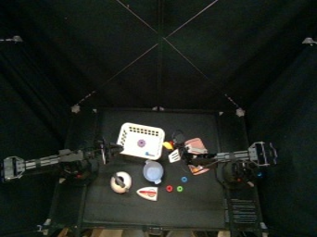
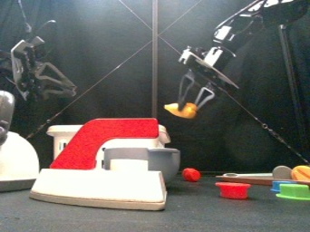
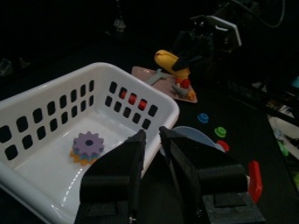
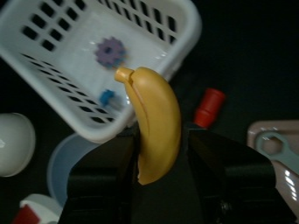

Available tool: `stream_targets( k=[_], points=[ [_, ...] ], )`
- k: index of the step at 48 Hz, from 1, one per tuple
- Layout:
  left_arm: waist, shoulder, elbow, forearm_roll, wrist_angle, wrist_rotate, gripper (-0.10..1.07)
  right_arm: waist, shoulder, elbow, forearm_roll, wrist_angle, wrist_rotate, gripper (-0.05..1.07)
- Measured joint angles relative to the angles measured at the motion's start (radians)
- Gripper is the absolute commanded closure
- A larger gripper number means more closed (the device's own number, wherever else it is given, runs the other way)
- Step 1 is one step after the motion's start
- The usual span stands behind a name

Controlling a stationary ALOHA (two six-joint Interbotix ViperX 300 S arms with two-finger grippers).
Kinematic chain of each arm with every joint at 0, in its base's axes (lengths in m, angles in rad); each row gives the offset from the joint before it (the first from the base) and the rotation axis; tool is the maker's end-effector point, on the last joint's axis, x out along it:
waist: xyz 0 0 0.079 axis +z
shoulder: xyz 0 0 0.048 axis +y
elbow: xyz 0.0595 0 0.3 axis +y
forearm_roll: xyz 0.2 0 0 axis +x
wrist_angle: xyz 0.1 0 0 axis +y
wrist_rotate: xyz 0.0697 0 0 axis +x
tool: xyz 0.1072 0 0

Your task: Place banana in basket

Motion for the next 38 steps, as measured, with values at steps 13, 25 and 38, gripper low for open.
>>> stream_targets(
  k=[13, 25, 38],
  points=[
    [0.000, 0.000, 0.000, 0.000, 0.000, 0.000, 0.32, -0.084, 0.126, -0.081, -0.017, -0.190, -0.009, 0.30],
    [0.000, 0.000, 0.000, 0.000, 0.000, -0.002, 0.32, -0.149, 0.193, -0.114, -0.018, -0.206, -0.011, 0.29],
    [0.002, -0.002, 0.000, 0.002, 0.000, 0.000, 0.32, -0.175, 0.222, -0.146, -0.020, -0.206, -0.011, 0.25]
  ],
)
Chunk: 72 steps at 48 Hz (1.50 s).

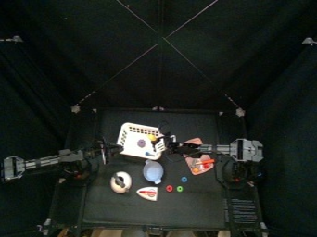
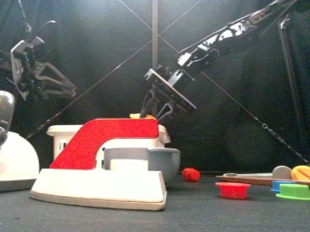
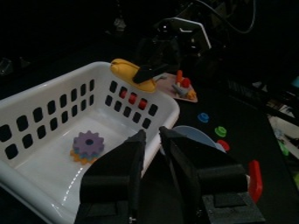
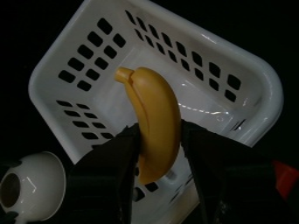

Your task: Place banana in basket

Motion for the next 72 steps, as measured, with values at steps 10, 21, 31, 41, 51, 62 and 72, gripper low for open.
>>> stream_targets(
  k=[10, 21, 31, 41, 51, 62, 72],
  points=[
    [0.000, 0.000, 0.002, -0.002, 0.000, -0.002, 0.32, -0.008, 0.008, -0.006, 0.000, 0.000, -0.002, 0.16],
    [0.000, 0.002, 0.002, -0.002, 0.000, 0.000, 0.32, -0.009, 0.008, -0.008, 0.000, 0.002, -0.003, 0.14],
    [0.000, 0.000, 0.002, -0.002, 0.000, 0.000, 0.32, -0.008, 0.008, -0.006, -0.003, 0.003, -0.003, 0.14],
    [0.000, 0.002, 0.002, -0.002, 0.000, 0.000, 0.32, -0.003, 0.008, -0.009, -0.040, 0.005, -0.005, 0.14],
    [0.000, 0.002, 0.002, -0.002, 0.002, 0.000, 0.32, 0.011, 0.009, -0.011, -0.051, 0.003, -0.005, 0.14],
    [0.000, 0.000, 0.002, -0.002, 0.000, 0.000, 0.32, 0.032, 0.008, -0.011, -0.052, 0.005, -0.005, 0.14],
    [0.000, 0.002, 0.002, -0.002, 0.000, 0.000, 0.32, 0.055, -0.023, 0.009, -0.054, 0.005, -0.003, 0.14]
  ],
)
